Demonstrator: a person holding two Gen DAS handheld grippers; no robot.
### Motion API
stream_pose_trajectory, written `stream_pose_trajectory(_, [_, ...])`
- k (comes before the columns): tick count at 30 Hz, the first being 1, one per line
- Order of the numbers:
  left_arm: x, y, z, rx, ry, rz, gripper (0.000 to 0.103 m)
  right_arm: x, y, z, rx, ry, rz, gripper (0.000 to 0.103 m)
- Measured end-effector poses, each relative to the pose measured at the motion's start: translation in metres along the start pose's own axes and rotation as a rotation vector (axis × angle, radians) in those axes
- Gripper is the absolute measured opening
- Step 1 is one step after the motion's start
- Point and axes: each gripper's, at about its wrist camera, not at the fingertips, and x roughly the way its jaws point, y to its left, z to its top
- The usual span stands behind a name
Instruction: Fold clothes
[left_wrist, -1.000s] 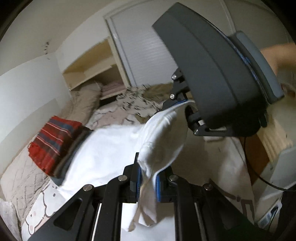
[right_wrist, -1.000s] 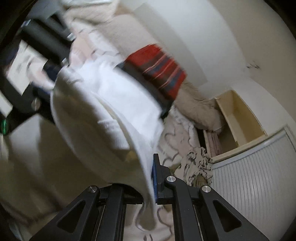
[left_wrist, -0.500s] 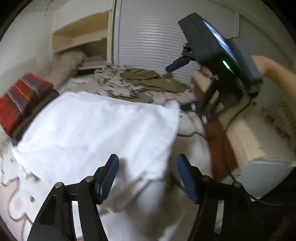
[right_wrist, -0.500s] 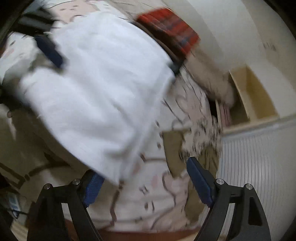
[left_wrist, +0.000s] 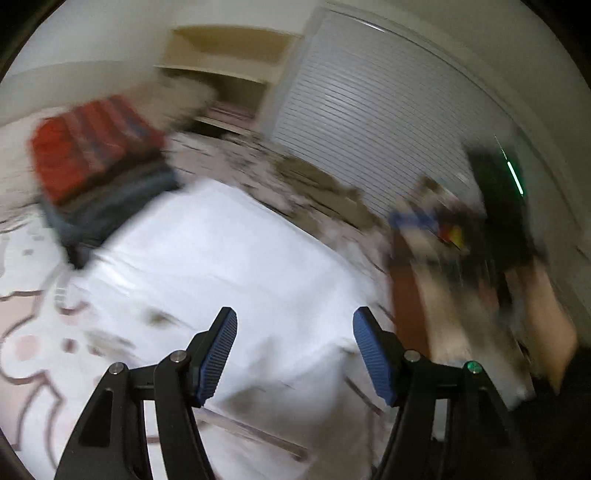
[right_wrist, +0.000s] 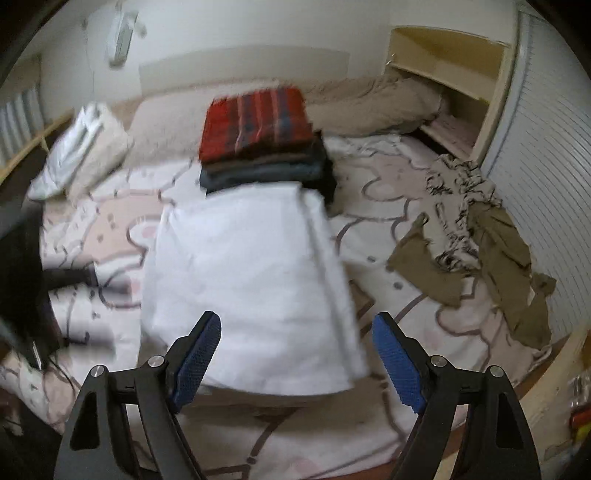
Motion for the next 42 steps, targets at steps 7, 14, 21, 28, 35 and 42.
stream_pose_trajectory(7, [0.035,0.069,0.032,-0.264,0.013,0.105,0.065,0.057,0.052,-0.028,0.186,0.010,-0.081,0.084])
stream_pose_trajectory(14, [0.047,0.098,0.011,-0.324,0.092,0.198,0.065,0.080,0.084,-0.056,0.141,-0.048,-0.179,0.084])
stream_pose_trajectory(21, [0.010,0.107,-0.017,-0.284,0.057,0.307,0.065,0.056,0.084,-0.063,0.157,-0.091,-0.187,0.084])
stream_pose_trajectory(28, [-0.042,0.049,-0.032,-0.073,-0.051,0.416,0.098,0.014,0.103,-0.065,0.201,-0.208,-0.326,0.103])
stream_pose_trajectory(35, [-0.087,-0.002,-0.042,-0.060,-0.122,0.428,0.103,-0.011,0.116,-0.061,0.219,-0.241,-0.333,0.103])
stream_pose_trajectory(42, [-0.127,-0.020,-0.072,-0.126,-0.162,0.540,0.103,-0.041,0.137,-0.062,0.215,-0.254,-0.289,0.103])
